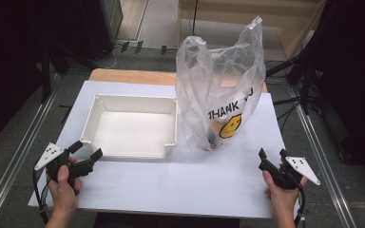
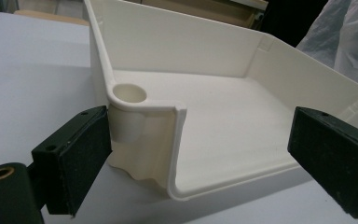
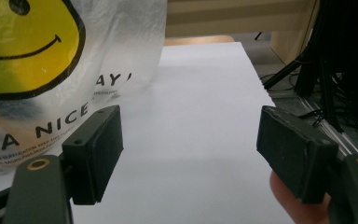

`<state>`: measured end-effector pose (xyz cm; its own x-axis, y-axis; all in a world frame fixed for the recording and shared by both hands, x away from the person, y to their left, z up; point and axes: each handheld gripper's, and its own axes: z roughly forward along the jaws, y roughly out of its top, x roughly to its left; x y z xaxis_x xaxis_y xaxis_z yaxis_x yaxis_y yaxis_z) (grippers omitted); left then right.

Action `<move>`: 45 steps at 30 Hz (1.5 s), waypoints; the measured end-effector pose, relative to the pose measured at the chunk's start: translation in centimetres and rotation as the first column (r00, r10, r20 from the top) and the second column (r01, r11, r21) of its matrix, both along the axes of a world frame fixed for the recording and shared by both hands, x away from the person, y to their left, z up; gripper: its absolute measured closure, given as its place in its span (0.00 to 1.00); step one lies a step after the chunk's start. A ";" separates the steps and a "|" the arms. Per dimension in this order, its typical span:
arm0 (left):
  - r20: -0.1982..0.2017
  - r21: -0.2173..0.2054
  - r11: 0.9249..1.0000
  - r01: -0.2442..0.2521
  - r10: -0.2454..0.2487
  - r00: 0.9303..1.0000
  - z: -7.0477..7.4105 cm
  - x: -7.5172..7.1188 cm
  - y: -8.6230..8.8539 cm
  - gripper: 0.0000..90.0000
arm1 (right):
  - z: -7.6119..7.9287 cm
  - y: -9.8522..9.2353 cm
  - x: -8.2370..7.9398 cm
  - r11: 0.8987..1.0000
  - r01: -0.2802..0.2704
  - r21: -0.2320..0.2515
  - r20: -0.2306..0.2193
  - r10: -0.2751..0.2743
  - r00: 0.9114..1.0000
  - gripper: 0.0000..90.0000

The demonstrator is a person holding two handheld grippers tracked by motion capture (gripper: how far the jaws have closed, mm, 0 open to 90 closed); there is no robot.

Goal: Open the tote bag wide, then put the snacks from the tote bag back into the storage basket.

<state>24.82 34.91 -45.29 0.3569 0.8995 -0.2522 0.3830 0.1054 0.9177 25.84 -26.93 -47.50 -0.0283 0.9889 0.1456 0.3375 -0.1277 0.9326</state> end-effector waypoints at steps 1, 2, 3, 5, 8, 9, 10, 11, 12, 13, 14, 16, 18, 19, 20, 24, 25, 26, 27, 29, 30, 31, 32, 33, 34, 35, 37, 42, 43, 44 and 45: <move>0.006 0.000 1.000 -0.006 0.006 1.000 0.1 -0.1 0.0 0.07 | 0.0 0.1 0.1 1.000 -0.001 -0.008 0.001 0.001 1.000 0.26; 0.011 0.003 1.000 -0.011 0.011 1.000 0.2 -0.2 0.0 0.07 | 0.0 0.2 0.1 1.000 -0.005 -0.007 0.001 0.005 1.000 0.26; 0.019 0.004 1.000 -0.019 0.019 1.000 0.2 -0.3 0.0 0.07 | 0.1 0.3 0.1 1.000 -0.012 -0.004 0.003 0.012 1.000 0.26; 0.023 0.000 0.999 -0.038 0.038 0.999 0.4 -0.3 0.0 0.07 | 0.1 0.5 0.1 1.000 -0.022 -0.009 0.008 0.022 1.000 0.26; 0.028 -0.012 0.999 -0.038 0.038 0.999 0.5 -0.2 0.0 0.07 | 0.1 0.8 0.1 0.999 -0.044 -0.014 -0.011 0.044 0.999 0.26; 0.028 0.003 0.999 -0.038 0.038 0.999 0.5 -0.1 0.0 0.07 | 0.2 0.9 0.1 0.999 -0.051 -0.015 -0.013 0.051 0.999 0.26; 0.025 0.011 0.999 -0.038 0.037 0.999 0.5 -0.1 0.1 0.07 | 0.5 1.1 0.1 0.998 -0.058 -0.018 -0.013 0.058 0.998 0.26; 0.022 0.014 0.999 -0.035 0.034 0.999 0.6 -0.1 0.2 0.07 | 0.7 1.2 0.2 0.998 -0.060 -0.029 -0.006 0.060 0.998 0.26; 0.026 0.010 0.999 -0.033 0.033 0.999 0.6 -0.3 0.3 0.07 | 1.0 1.3 0.2 0.997 -0.065 -0.032 0.000 0.065 0.998 0.26; 0.025 0.008 0.999 -0.036 0.036 0.999 0.7 -0.4 0.5 0.07 | 1.5 1.5 0.3 0.997 -0.072 -0.024 0.010 0.073 0.997 0.26; 0.024 0.009 0.999 -0.038 0.038 0.999 0.8 -0.4 0.6 0.07 | 1.9 1.6 0.4 0.997 -0.072 0.002 0.016 0.072 0.997 0.26; 0.028 0.013 0.999 -0.048 0.047 0.998 1.1 -0.4 0.7 0.07 | 2.6 1.8 0.5 0.997 -0.076 0.030 0.022 0.075 0.997 0.26; 0.027 0.031 0.998 -0.061 0.060 0.998 1.6 -0.3 0.4 0.07 | 3.3 2.2 0.5 0.995 -0.090 0.033 0.032 0.088 0.996 0.27; 0.032 0.047 0.997 -0.066 0.065 0.997 2.1 -0.2 0.1 0.07 | 3.6 2.6 0.6 0.995 -0.098 0.033 0.039 0.097 0.995 0.27; 0.034 0.050 0.997 -0.065 0.063 0.997 2.3 -0.1 0.0 0.07 | 4.0 3.0 0.7 0.994 -0.110 0.018 0.043 0.109 0.993 0.27; 0.042 0.044 0.998 -0.044 0.042 0.998 3.4 0.3 -0.8 0.07 | 5.6 4.3 1.3 0.987 -0.158 0.013 0.050 0.157 0.986 0.27; 0.034 0.046 0.998 -0.042 0.041 0.999 3.7 0.5 -1.0 0.07 | 5.9 4.5 1.4 0.986 -0.167 0.013 0.051 0.166 0.985 0.27; 0.034 0.043 0.998 -0.040 0.038 0.999 3.9 0.7 -1.3 0.07 | 6.3 4.8 1.6 0.984 -0.178 0.017 0.053 0.177 0.983 0.27; 0.033 0.039 0.999 -0.034 0.033 0.999 4.1 0.8 -1.5 0.07 | 6.7 5.1 1.9 0.982 -0.187 0.019 0.056 0.186 0.981 0.26; 0.035 0.020 0.999 -0.033 0.032 0.999 4.7 1.2 -2.2 0.07 | 7.5 5.7 2.4 0.971 -0.234 0.043 0.053 0.232 0.971 0.24; 0.037 0.023 0.999 -0.029 0.028 0.999 5.0 1.3 -2.5 0.08 | 8.0 6.0 2.8 0.964 -0.258 0.055 0.054 0.256 0.965 0.24; 0.041 0.028 0.999 -0.020 0.019 0.999 5.3 1.4 -2.8 0.08 | 8.3 6.3 3.0 0.963 -0.265 0.054 0.059 0.262 0.963 0.23; 0.046 0.026 1.000 -0.014 0.013 0.999 5.6 1.5 -3.2 0.08 | 8.7 6.6 3.3 0.963 -0.266 0.048 0.066 0.263 0.963 0.23; 0.054 0.025 1.000 0.003 -0.004 0.999 6.0 1.6 -3.7 0.08 | 9.1 6.9 3.5 0.961 -0.271 0.050 0.073 0.268 0.961 0.22; 0.058 0.020 1.000 0.021 -0.023 0.998 6.2 1.6 -4.0 0.08 | 9.5 7.2 3.7 0.959 -0.279 0.049 0.083 0.275 0.958 0.21; 0.056 0.024 0.999 0.032 -0.033 0.998 6.3 1.7 -4.3 0.08 | 9.8 7.4 3.9 0.956 -0.288 0.059 0.086 0.283 0.955 0.20; 0.054 0.020 0.998 0.054 -0.055 0.997 6.6 1.9 -5.1 0.08 | 10.1 7.6 4.1 0.949 -0.308 0.069 0.088 0.302 0.949 0.19; 0.052 0.018 0.994 0.111 -0.111 0.992 7.0 2.6 -7.6 0.08 | 9.8 8.4 5.2 0.939 -0.333 0.085 0.071 0.328 0.942 0.18; 0.049 0.018 0.992 0.125 -0.126 0.991 7.0 2.7 -8.0 0.08 | 9.7 8.6 5.5 0.932 -0.348 0.102 0.058 0.344 0.937 0.17; 0.044 0.018 0.990 0.139 -0.140 0.989 7.1 2.8 -8.5 0.08 | 9.7 8.7 5.9 0.920 -0.375 0.116 0.041 0.373 0.927 0.17; 0.040 0.022 0.988 0.154 -0.155 0.987 7.1 3.0 -9.1 0.08 | 9.7 8.9 6.3 0.908 -0.399 0.127 0.023 0.400 0.916 0.17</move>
